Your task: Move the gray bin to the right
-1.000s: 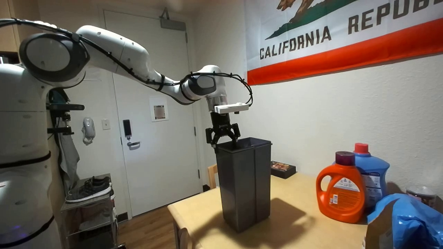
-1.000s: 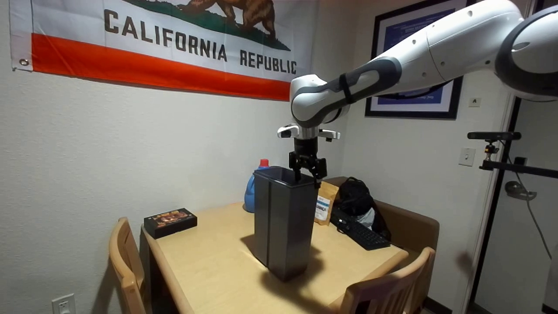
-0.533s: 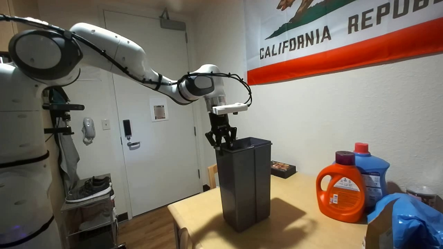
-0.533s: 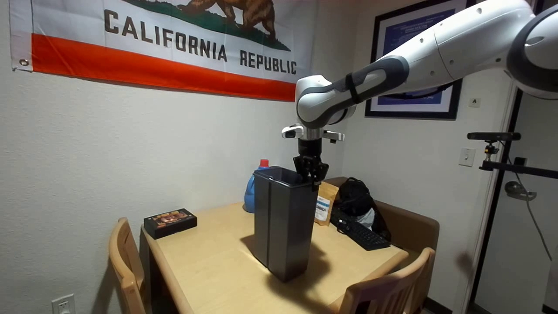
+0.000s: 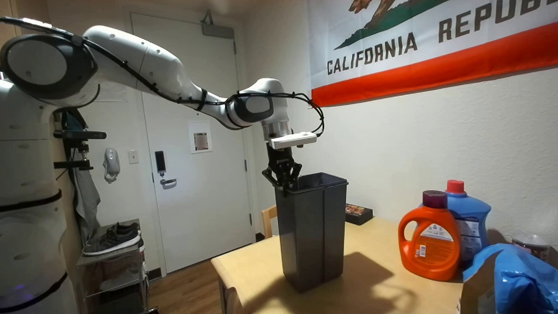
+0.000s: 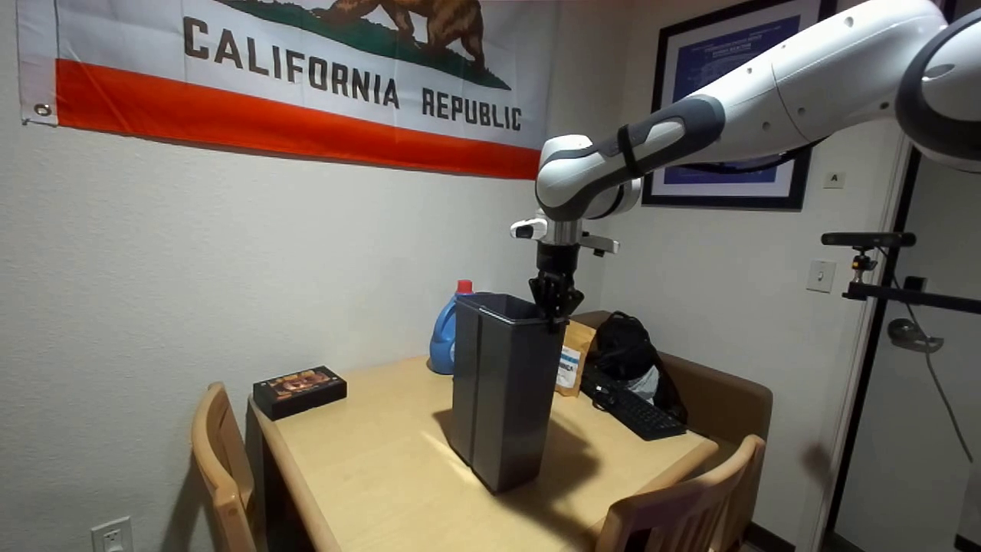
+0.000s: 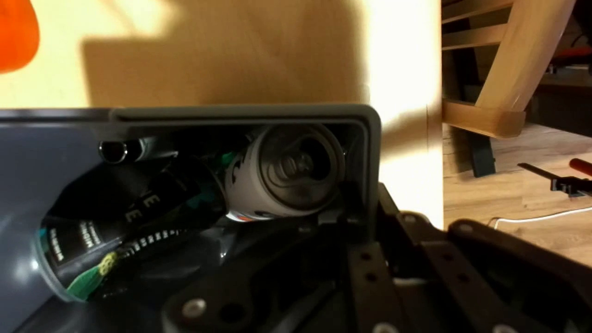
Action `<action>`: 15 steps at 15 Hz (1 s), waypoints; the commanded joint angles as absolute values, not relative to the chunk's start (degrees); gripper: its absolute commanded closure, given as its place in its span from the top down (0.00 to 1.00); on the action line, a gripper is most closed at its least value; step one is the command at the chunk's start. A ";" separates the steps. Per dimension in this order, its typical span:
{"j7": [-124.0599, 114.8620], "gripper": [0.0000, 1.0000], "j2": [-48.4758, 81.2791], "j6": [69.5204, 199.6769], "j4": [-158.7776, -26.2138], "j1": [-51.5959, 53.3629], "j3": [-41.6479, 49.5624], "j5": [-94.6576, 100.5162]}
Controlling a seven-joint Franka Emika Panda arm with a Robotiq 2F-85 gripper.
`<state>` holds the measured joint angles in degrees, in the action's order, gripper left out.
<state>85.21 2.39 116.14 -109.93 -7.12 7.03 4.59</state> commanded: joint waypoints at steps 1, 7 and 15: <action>85.60 0.03 0.19 118.88 -113.08 -8.69 8.19 1.64; 85.88 0.03 -1.43 119.37 -113.79 -10.31 10.02 0.05; 87.41 0.03 -10.80 116.65 -113.35 -11.95 13.44 -0.31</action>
<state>85.47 -3.64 117.04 -112.42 -11.23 12.36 0.62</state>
